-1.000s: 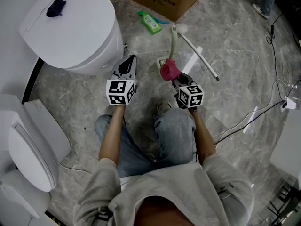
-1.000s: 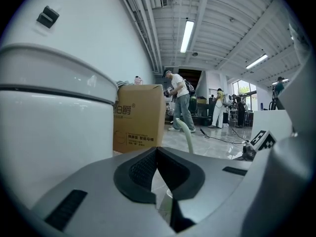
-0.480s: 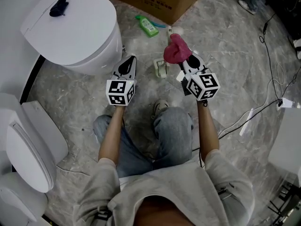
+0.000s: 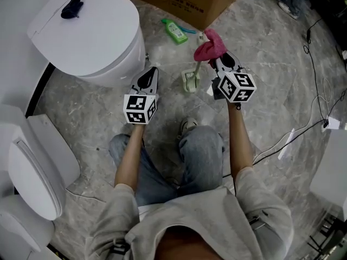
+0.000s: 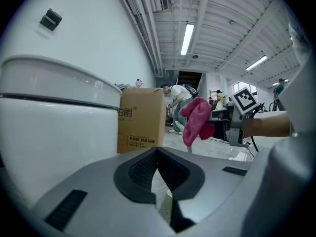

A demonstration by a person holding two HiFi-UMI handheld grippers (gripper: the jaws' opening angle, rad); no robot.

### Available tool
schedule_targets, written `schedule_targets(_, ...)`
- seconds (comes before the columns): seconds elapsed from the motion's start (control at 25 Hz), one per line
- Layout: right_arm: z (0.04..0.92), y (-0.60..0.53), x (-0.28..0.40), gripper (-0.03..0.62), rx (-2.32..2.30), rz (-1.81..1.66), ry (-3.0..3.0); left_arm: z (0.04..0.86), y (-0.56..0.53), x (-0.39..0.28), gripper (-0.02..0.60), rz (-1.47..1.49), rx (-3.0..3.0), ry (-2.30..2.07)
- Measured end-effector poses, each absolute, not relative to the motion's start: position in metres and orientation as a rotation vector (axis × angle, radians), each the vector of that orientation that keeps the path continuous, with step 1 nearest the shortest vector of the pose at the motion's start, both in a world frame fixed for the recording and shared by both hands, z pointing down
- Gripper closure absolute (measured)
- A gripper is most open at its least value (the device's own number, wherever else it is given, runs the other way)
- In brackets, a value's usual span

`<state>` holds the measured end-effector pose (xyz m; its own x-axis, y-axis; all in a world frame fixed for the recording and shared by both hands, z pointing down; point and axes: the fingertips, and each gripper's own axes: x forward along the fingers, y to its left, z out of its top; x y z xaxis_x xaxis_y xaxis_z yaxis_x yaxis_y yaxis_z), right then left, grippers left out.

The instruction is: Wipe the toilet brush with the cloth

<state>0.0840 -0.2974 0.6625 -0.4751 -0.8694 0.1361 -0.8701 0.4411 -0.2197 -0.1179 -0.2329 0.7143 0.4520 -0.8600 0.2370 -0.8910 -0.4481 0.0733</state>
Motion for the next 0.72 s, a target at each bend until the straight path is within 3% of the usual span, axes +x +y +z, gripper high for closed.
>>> schedule_targets(0.72, 0.790, -0.276, 0.074, 0.530, 1.500, 0.696, -2.476, 0.729, -0.231, -0.125, 0.563, 0.292, 2.493, -1.535)
